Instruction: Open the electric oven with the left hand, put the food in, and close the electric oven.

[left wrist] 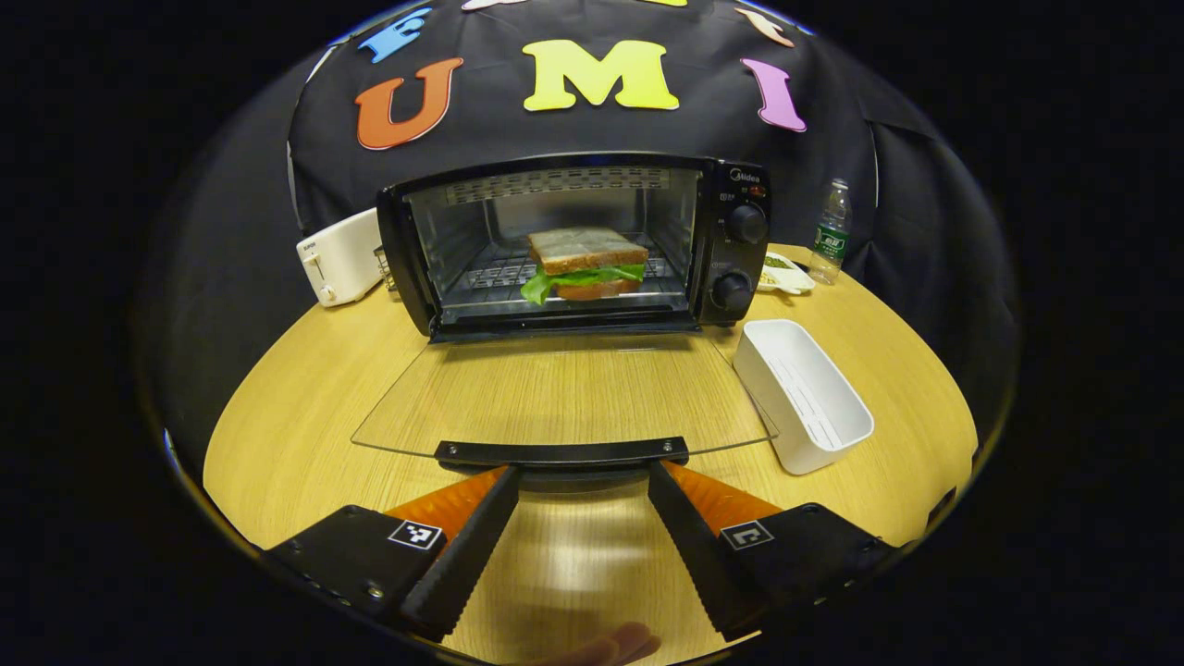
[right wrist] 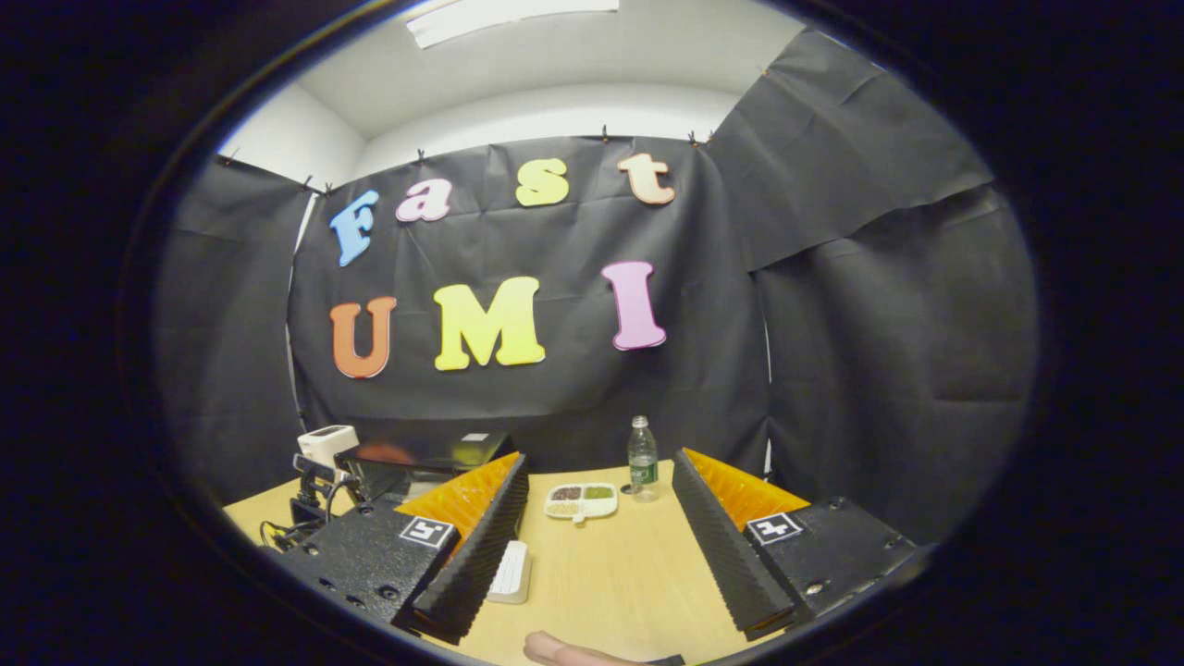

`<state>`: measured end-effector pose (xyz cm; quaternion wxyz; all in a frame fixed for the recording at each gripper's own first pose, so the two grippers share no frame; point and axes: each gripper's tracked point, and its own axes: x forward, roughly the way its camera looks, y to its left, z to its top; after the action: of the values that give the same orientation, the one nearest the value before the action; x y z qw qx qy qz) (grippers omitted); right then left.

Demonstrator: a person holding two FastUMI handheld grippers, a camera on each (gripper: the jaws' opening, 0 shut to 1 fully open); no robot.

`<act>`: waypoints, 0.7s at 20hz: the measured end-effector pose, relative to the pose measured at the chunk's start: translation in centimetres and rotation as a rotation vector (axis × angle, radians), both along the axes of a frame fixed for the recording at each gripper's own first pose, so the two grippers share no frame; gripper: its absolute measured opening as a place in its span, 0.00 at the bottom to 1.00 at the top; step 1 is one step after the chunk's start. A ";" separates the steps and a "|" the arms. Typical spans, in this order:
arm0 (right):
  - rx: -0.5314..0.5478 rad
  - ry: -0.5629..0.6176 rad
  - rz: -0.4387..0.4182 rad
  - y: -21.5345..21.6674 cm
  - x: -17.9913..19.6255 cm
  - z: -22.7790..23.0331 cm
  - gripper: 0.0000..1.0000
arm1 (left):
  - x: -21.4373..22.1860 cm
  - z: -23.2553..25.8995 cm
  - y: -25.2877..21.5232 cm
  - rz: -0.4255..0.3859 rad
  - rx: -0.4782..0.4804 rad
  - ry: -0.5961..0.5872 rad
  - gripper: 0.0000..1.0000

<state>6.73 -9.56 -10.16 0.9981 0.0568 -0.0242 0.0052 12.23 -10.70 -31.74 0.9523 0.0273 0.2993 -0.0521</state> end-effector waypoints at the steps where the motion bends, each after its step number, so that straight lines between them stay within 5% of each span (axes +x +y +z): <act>1: 0.001 0.003 -0.003 -0.1 0.0 -0.1 0.94 | 0.3 0.9 0.0 -0.006 0.008 -0.020 0.93; 5: 0.005 0.026 -0.011 -0.3 0.4 -0.6 0.94 | 0.7 2.6 0.1 0.007 -0.011 0.014 0.94; 12: 0.006 0.034 -0.031 -1.1 0.1 -0.9 1.00 | 3.6 8.1 0.2 0.018 -0.004 -0.093 0.95; 14: 0.007 0.049 -0.035 -1.4 -0.3 -1.2 0.94 | 5.4 10.0 0.2 0.024 0.005 -0.150 0.98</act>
<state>6.48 -10.92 -11.32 0.9981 0.0598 -0.0005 -0.0137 17.58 -10.47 -21.74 0.9725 0.0302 0.2276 -0.0379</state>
